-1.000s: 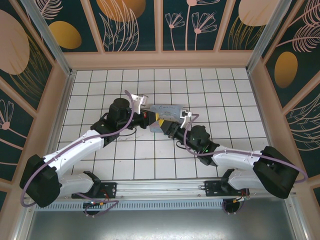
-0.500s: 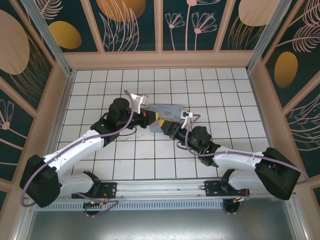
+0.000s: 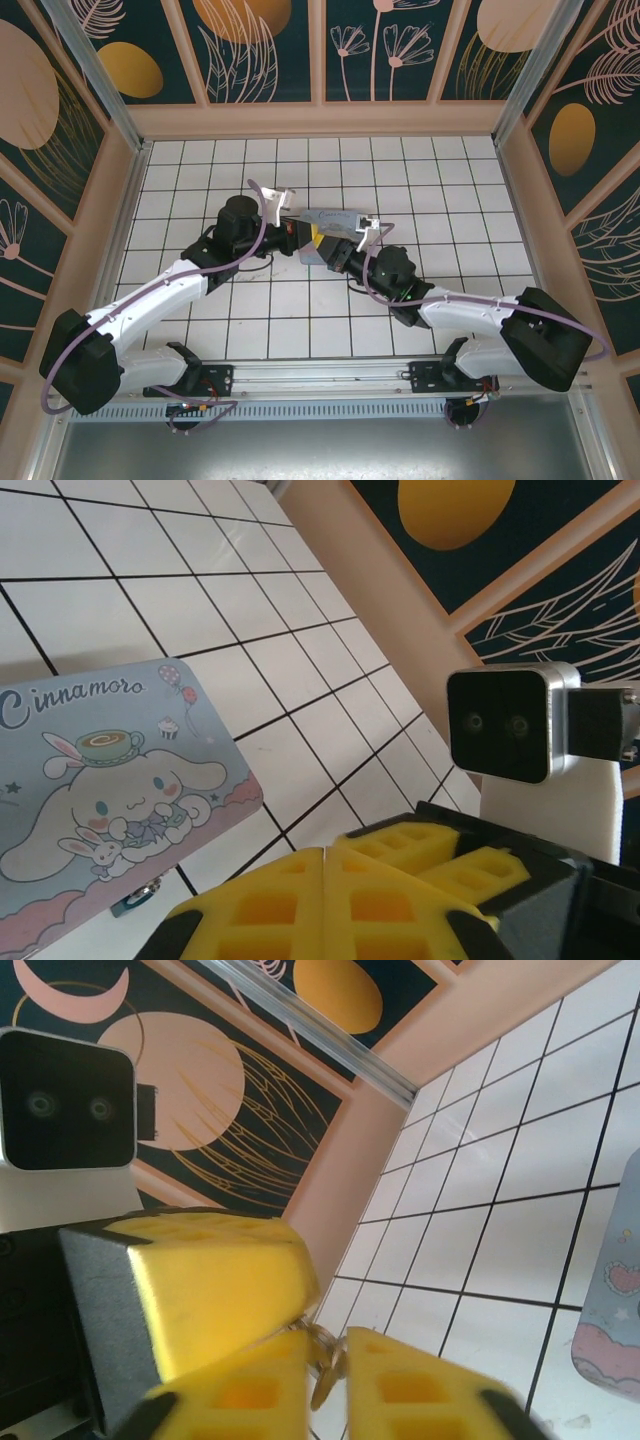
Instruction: Unlock a padlock with a key
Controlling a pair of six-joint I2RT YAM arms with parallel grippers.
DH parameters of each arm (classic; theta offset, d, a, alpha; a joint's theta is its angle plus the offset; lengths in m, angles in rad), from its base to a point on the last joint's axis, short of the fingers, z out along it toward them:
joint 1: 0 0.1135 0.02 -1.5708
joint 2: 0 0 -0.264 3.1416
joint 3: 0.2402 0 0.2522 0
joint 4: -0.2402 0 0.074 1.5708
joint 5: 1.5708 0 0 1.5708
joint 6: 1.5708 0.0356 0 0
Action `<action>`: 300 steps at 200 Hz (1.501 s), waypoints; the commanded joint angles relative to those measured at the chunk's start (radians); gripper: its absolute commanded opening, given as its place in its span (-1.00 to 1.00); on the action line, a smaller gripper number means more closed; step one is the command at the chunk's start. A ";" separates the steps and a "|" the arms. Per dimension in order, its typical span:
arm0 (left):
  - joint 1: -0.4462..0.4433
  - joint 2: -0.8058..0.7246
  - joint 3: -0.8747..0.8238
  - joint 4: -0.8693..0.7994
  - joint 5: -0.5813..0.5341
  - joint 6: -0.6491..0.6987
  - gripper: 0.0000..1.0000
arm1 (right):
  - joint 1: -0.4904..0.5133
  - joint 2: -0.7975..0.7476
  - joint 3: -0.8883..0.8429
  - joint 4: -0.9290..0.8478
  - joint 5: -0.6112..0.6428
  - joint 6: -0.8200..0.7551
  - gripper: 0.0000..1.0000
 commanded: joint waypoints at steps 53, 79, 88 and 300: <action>-0.007 -0.036 -0.029 0.091 -0.071 -0.112 0.54 | -0.017 -0.016 -0.016 0.109 0.010 0.058 -1.00; -0.007 -0.055 -0.036 0.100 -0.113 -0.159 0.88 | -0.017 -0.023 -0.030 0.109 0.020 0.075 -1.00; -0.007 -0.059 -0.042 0.103 -0.131 -0.174 0.89 | -0.017 -0.023 -0.031 0.110 0.020 0.076 -1.00; -0.007 -0.007 -0.150 0.356 -0.066 -0.383 -0.33 | -0.017 0.012 -0.029 0.141 0.017 0.114 -1.00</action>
